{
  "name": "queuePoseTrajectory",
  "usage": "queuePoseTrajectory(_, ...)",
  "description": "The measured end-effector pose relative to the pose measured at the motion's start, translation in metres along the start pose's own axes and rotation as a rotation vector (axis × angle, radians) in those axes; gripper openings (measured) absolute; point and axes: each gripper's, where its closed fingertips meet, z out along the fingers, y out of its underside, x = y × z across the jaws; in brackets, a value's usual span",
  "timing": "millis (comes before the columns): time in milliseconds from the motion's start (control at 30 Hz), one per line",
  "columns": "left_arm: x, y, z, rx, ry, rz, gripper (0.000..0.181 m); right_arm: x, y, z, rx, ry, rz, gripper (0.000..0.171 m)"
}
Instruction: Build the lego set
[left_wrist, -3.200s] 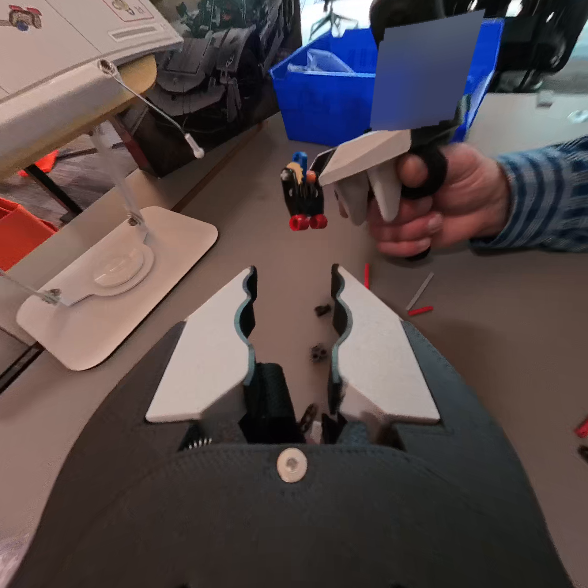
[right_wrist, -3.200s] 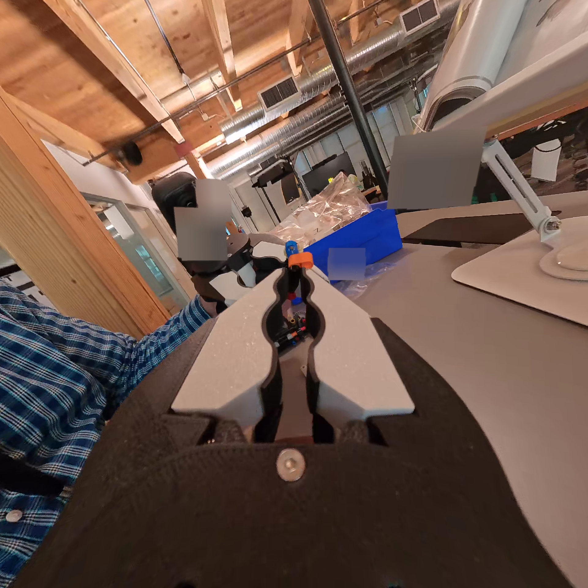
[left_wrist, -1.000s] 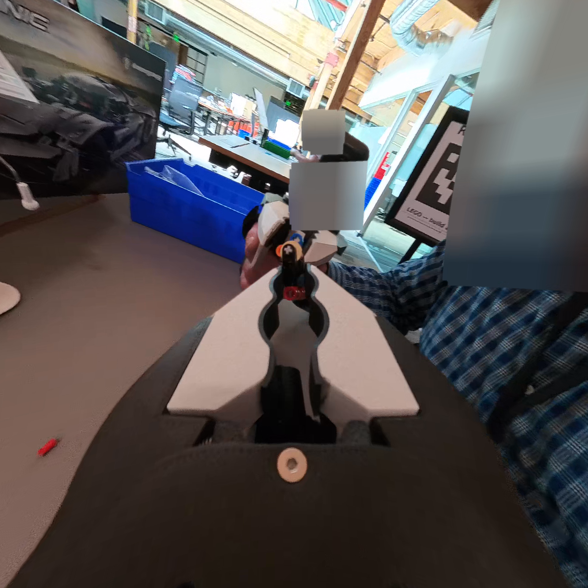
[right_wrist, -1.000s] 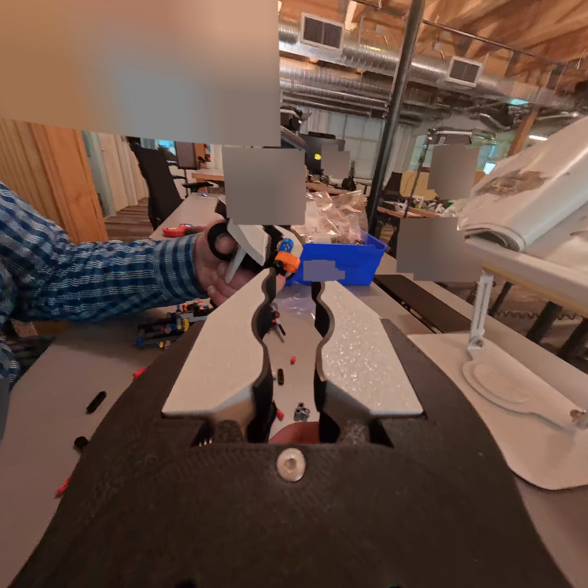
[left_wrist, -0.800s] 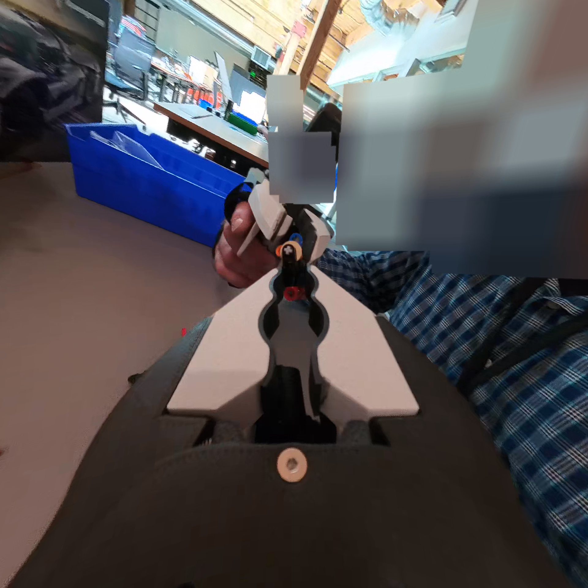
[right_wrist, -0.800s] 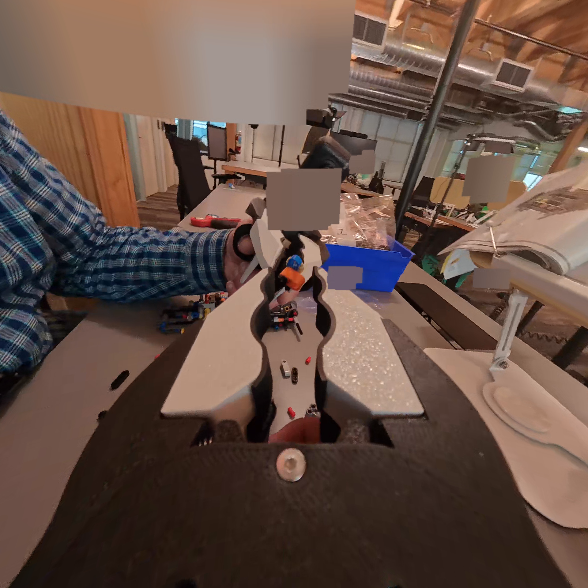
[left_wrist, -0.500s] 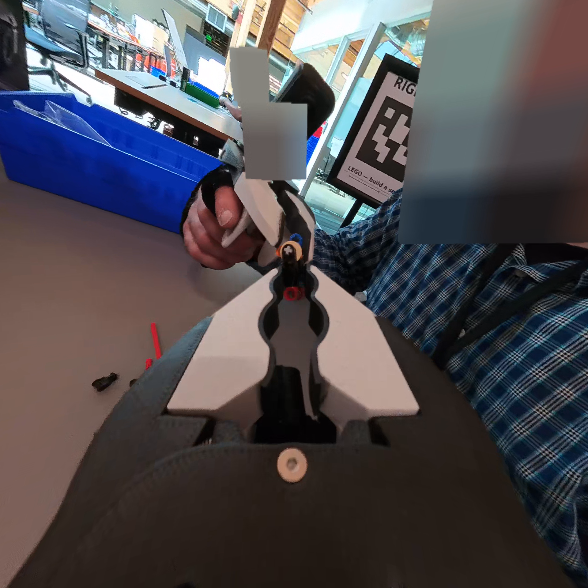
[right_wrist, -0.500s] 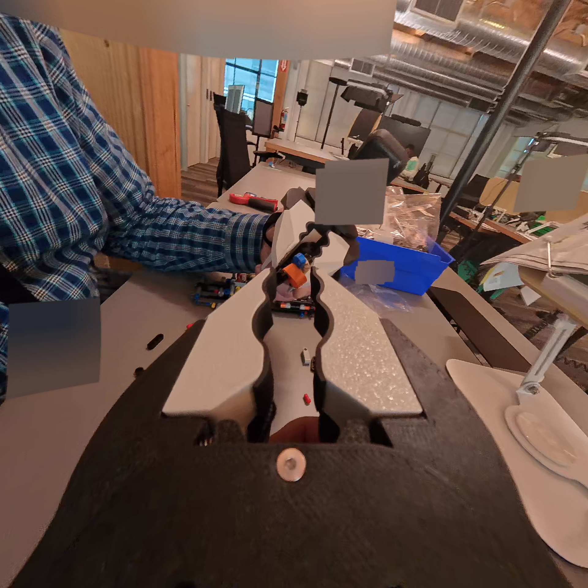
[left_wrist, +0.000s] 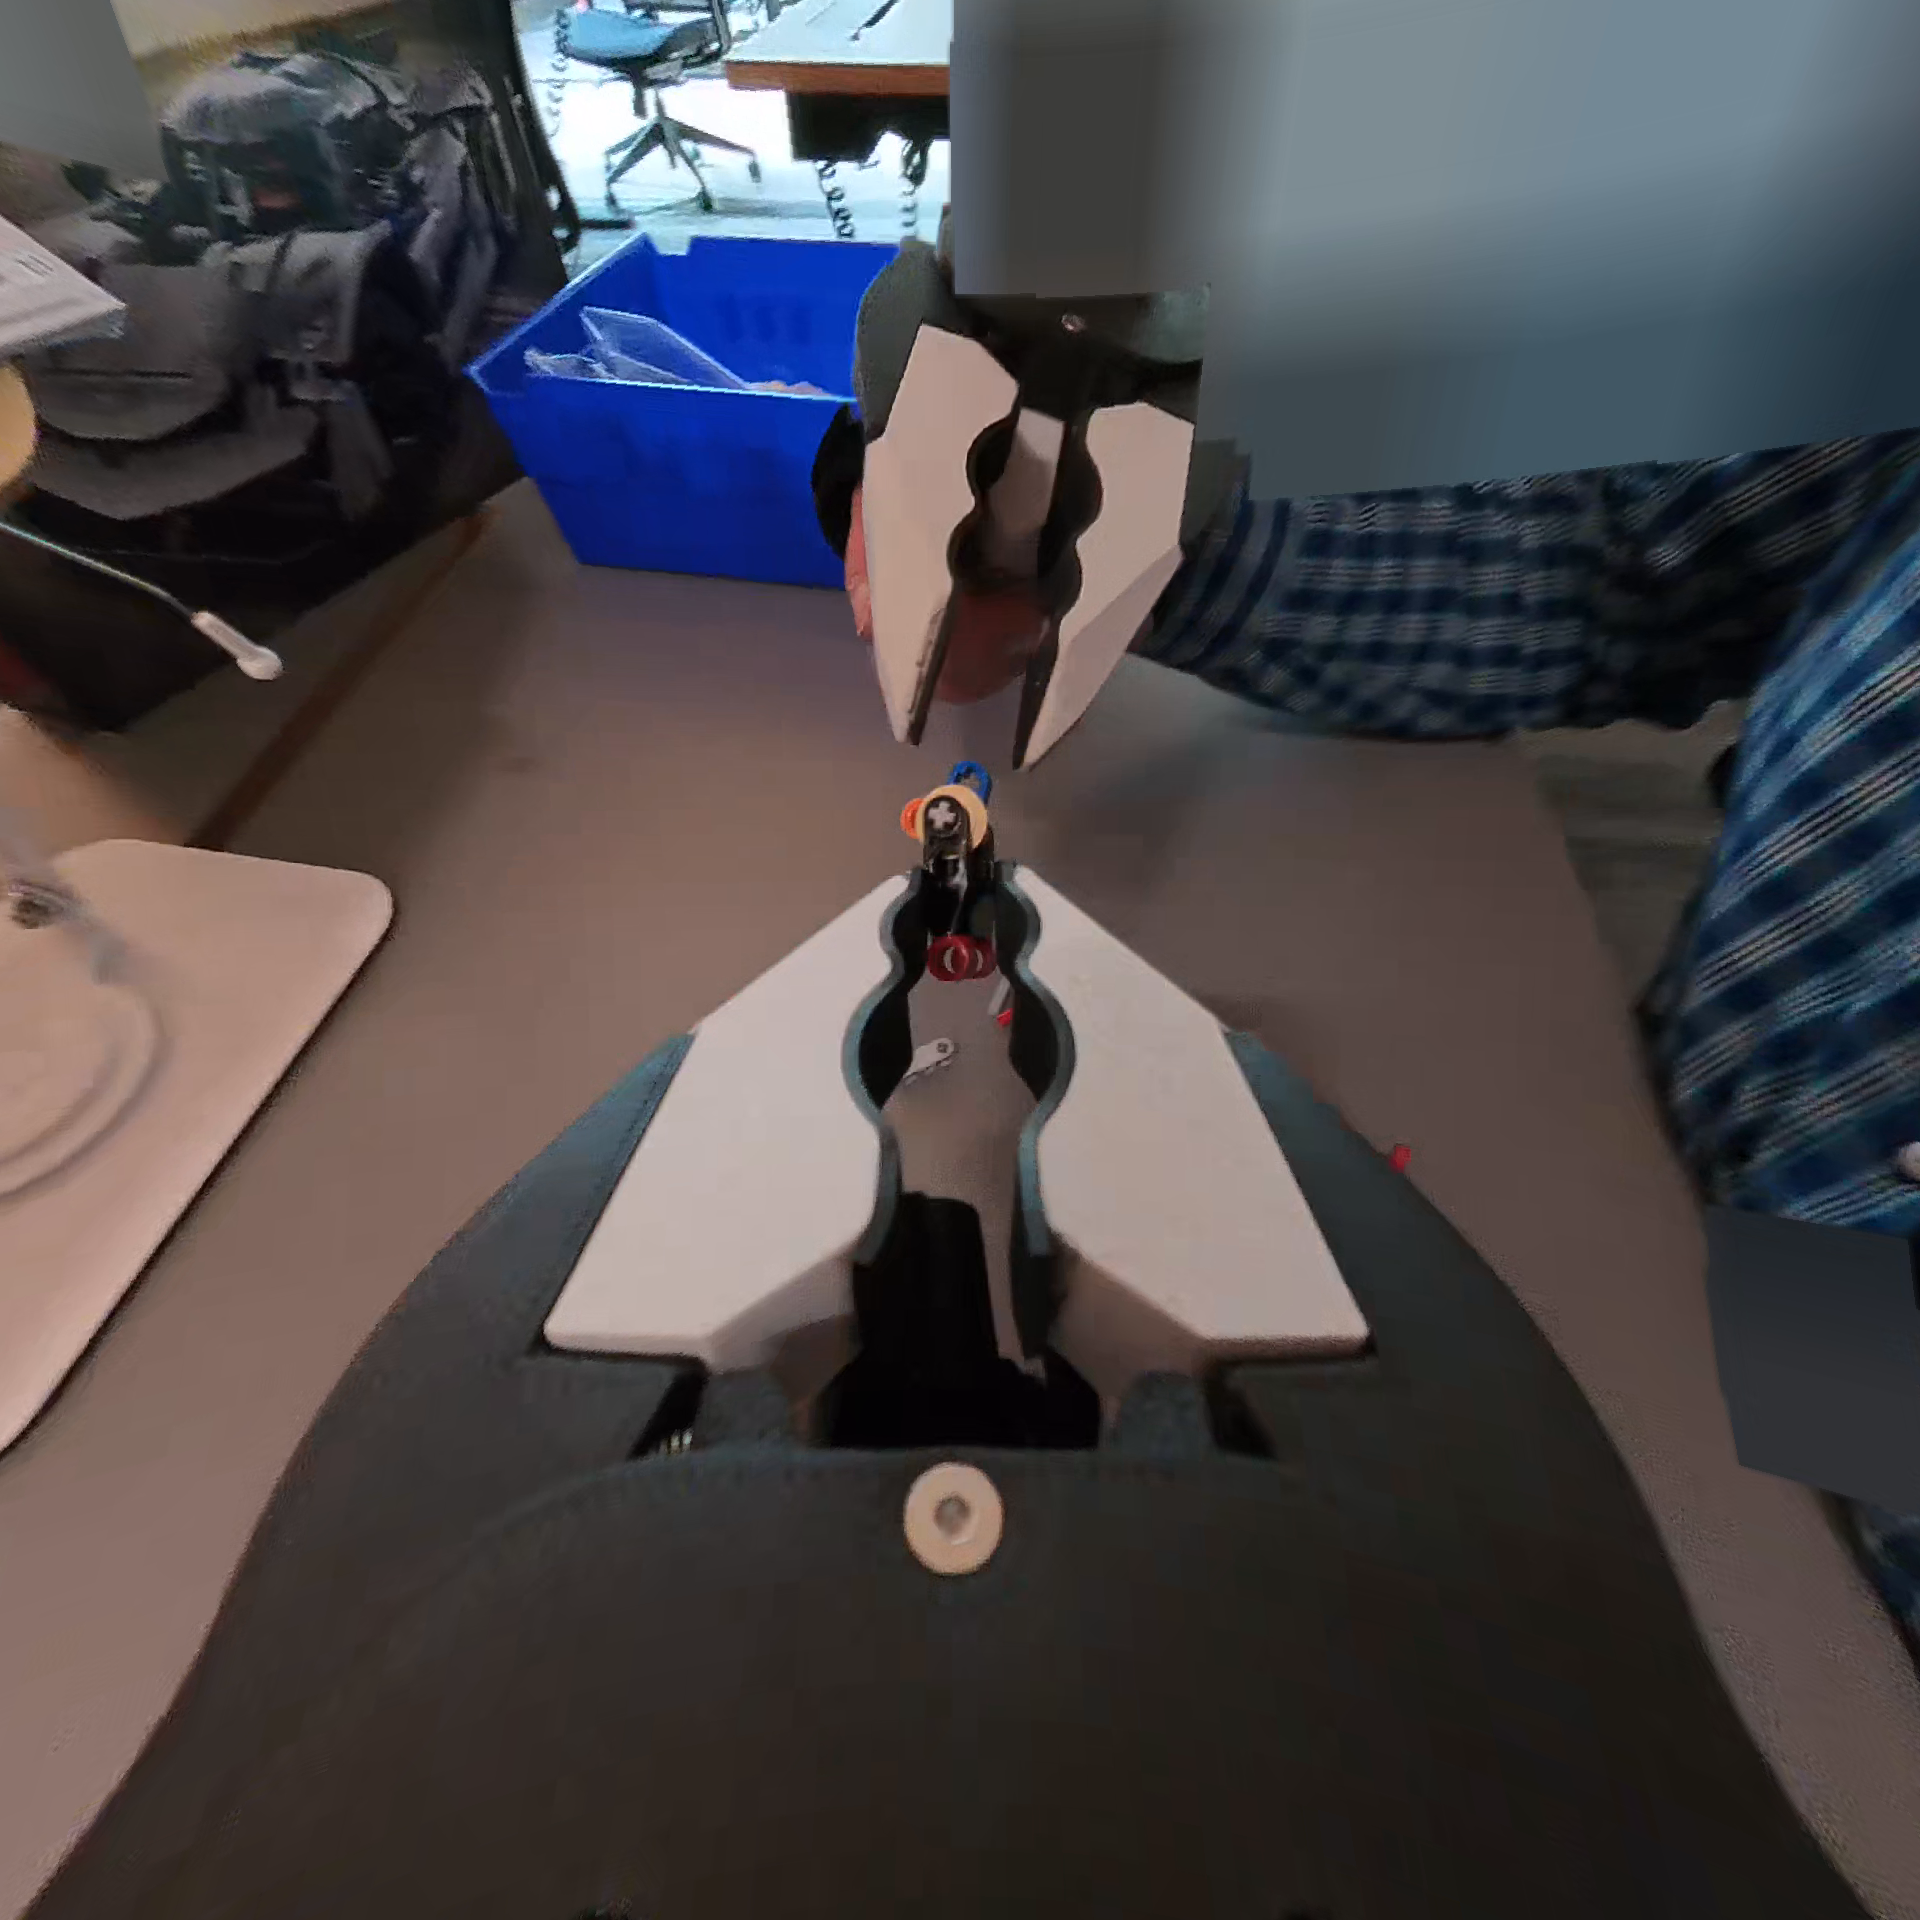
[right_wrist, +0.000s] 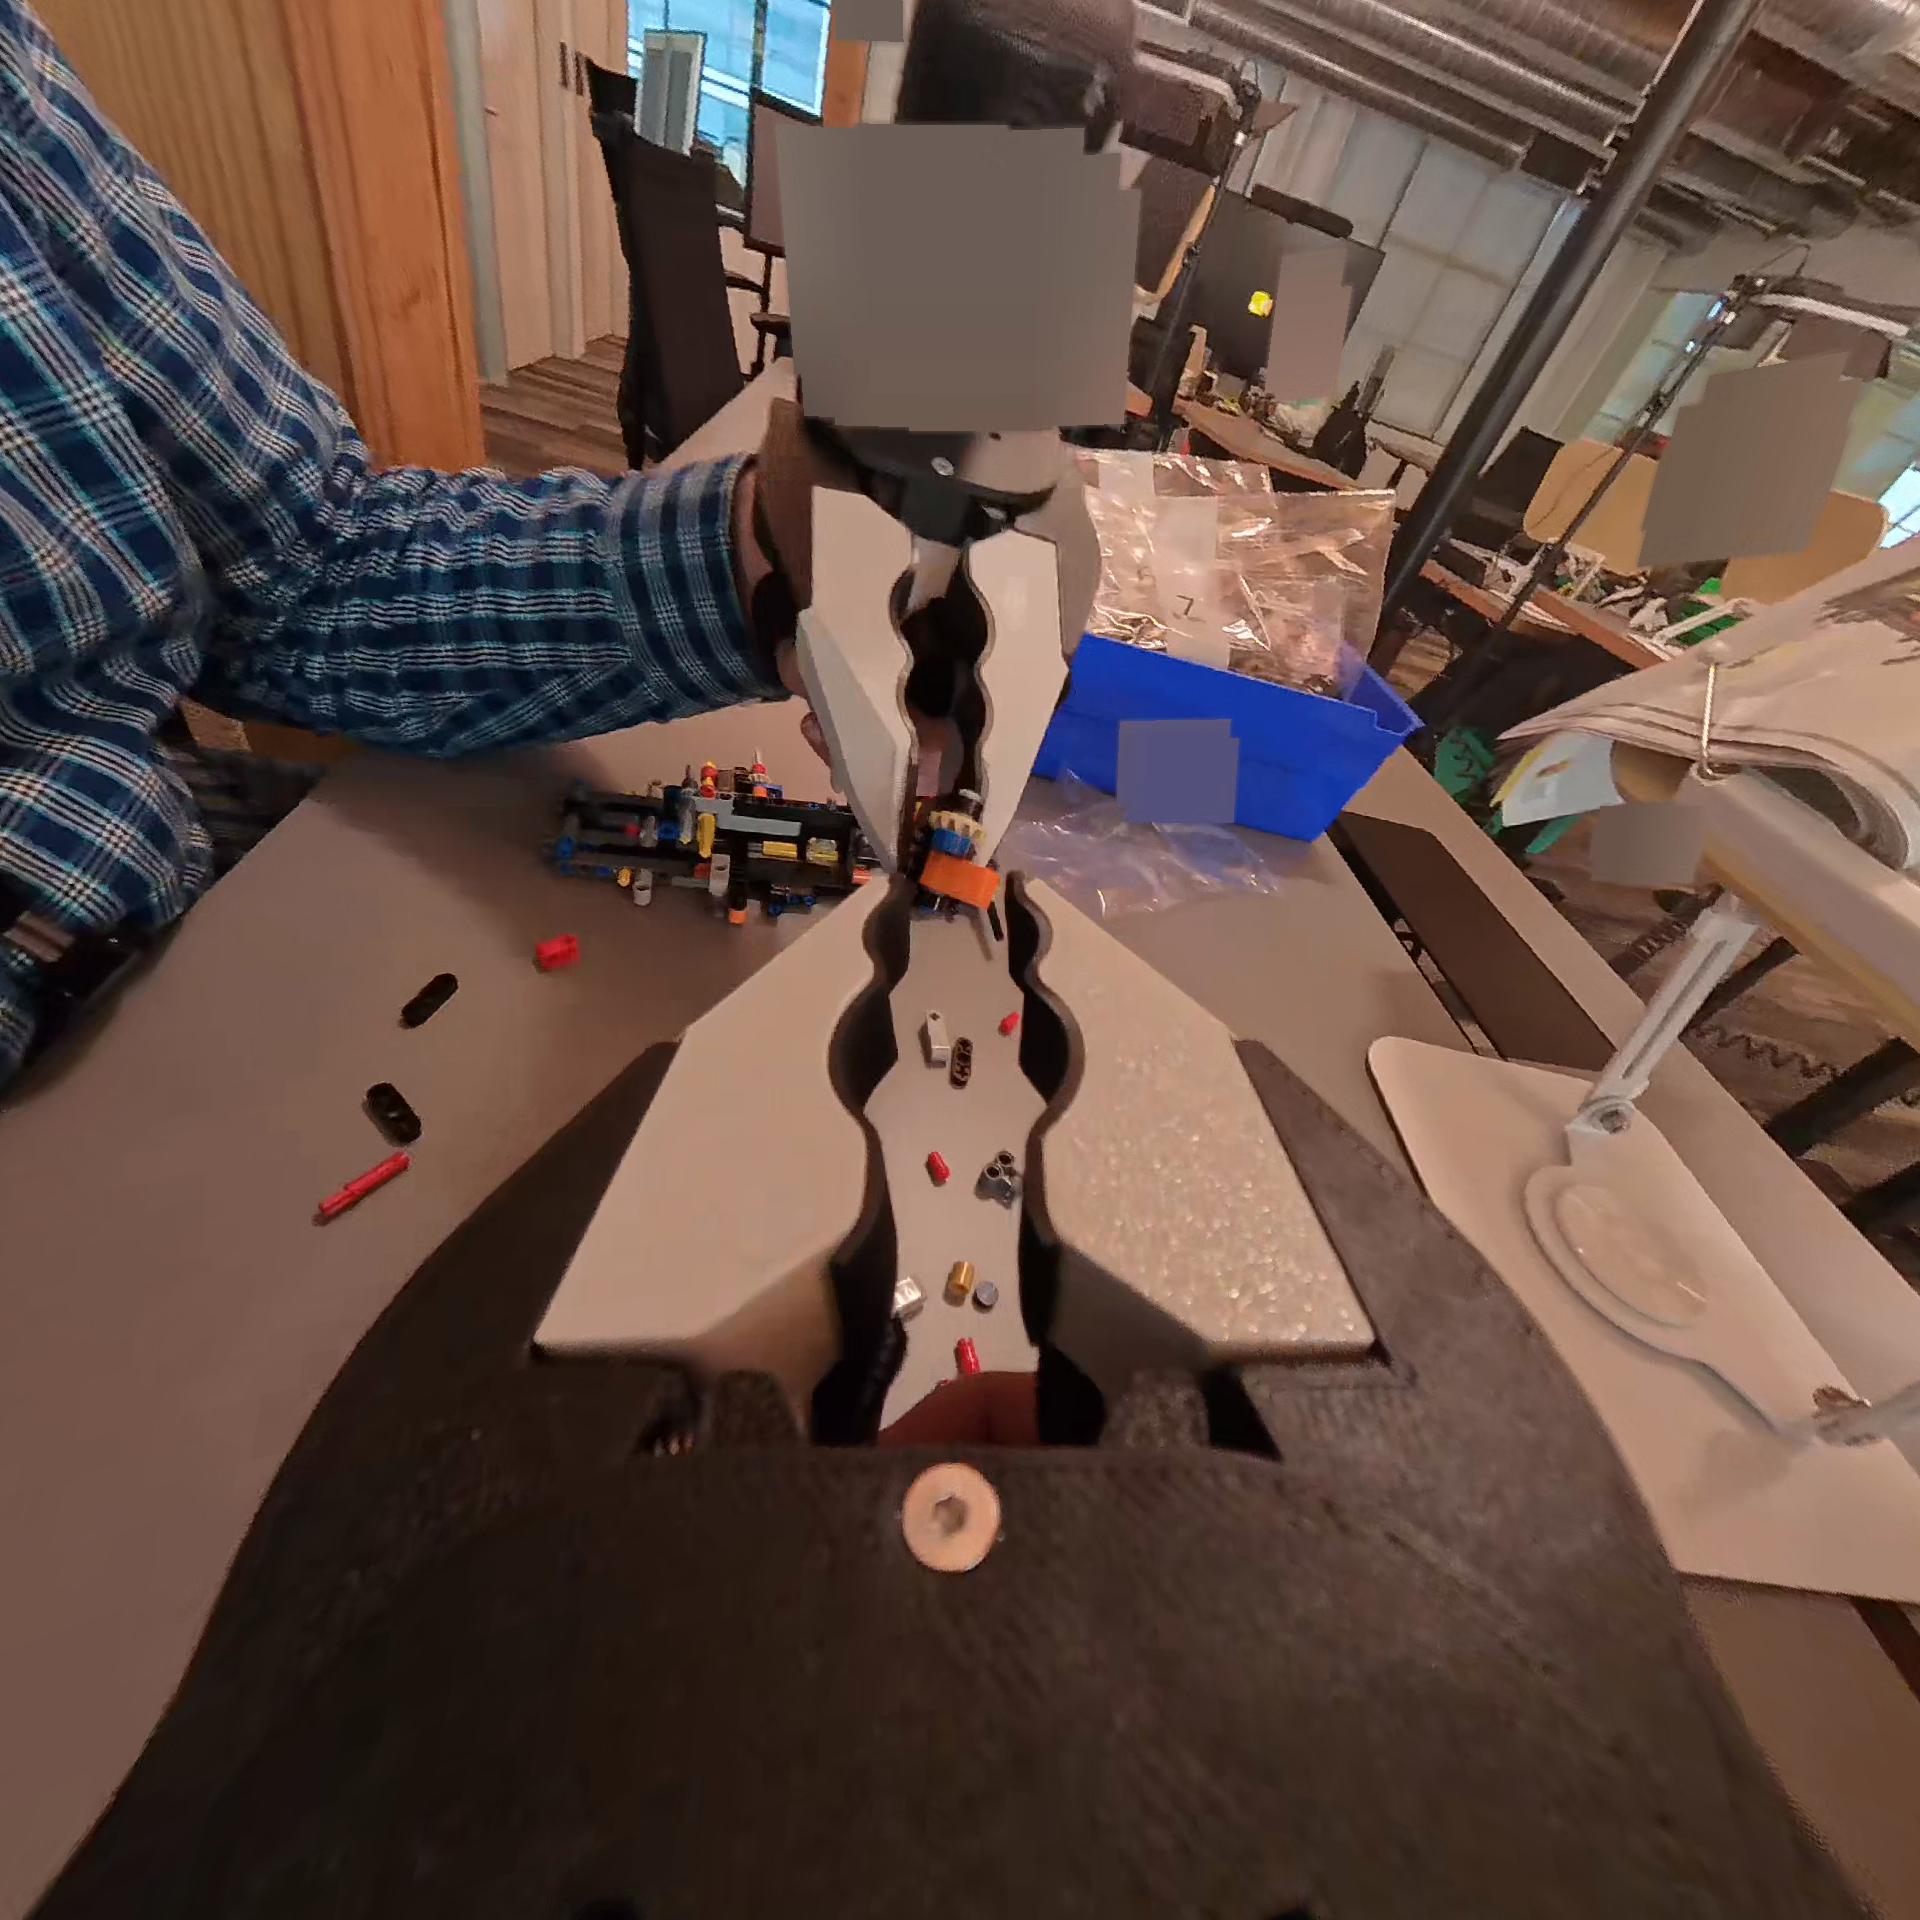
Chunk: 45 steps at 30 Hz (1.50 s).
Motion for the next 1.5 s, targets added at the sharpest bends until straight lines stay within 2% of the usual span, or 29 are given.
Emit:
queuePoseTrajectory(233, -0.029, 0.004, 0.002, -0.062, -0.255, 0.174, 0.011, 0.024, 0.023, 0.003, -0.087, 0.090, 0.148, 0.030)
queuePoseTrajectory(300, -0.039, -0.001, 0.002, -0.064, -0.370, 0.272, 0.011, 0.035, 0.024, 0.006, -0.060, 0.120, 0.268, 0.030)
queuePoseTrajectory(367, -0.046, -0.007, 0.002, -0.064, -0.479, 0.373, 0.011, 0.034, 0.019, 0.010, 0.016, 0.076, 0.396, 0.035)
queuePoseTrajectory(500, -0.048, -0.012, 0.007, -0.097, -0.598, 0.550, 0.011, 0.032, 0.011, 0.018, 0.118, 0.037, 0.521, 0.032)
queuePoseTrajectory(667, -0.054, -0.023, 0.001, -0.094, -0.750, 0.708, 0.011, 0.042, 0.004, 0.012, 0.206, 0.054, 0.607, 0.019)
queuePoseTrajectory(767, -0.051, -0.029, 0.001, -0.071, -0.776, 0.750, 0.011, 0.045, 0.000, 0.008, 0.230, 0.076, 0.597, 0.007)
queuePoseTrajectory(800, -0.051, -0.030, 0.000, -0.076, -0.790, 0.770, 0.011, 0.045, -0.002, 0.008, 0.237, 0.078, 0.597, 0.008)
queuePoseTrajectory(867, -0.053, -0.027, 0.001, -0.119, -0.812, 0.811, 0.011, 0.043, -0.005, 0.008, 0.243, 0.066, 0.605, 0.025)
queuePoseTrajectory(900, -0.052, -0.028, 0.002, -0.110, -0.817, 0.822, 0.011, 0.044, -0.006, 0.008, 0.243, 0.070, 0.600, 0.027)
queuePoseTrajectory(967, -0.051, -0.030, 0.002, -0.096, -0.830, 0.833, 0.011, 0.045, -0.006, 0.006, 0.231, 0.094, 0.569, 0.019)
queuePoseTrajectory(1500, -0.044, -0.041, 0.001, -0.050, -0.895, 0.926, 0.011, 0.039, -0.017, 0.004, 0.205, 0.123, 0.421, 0.015)
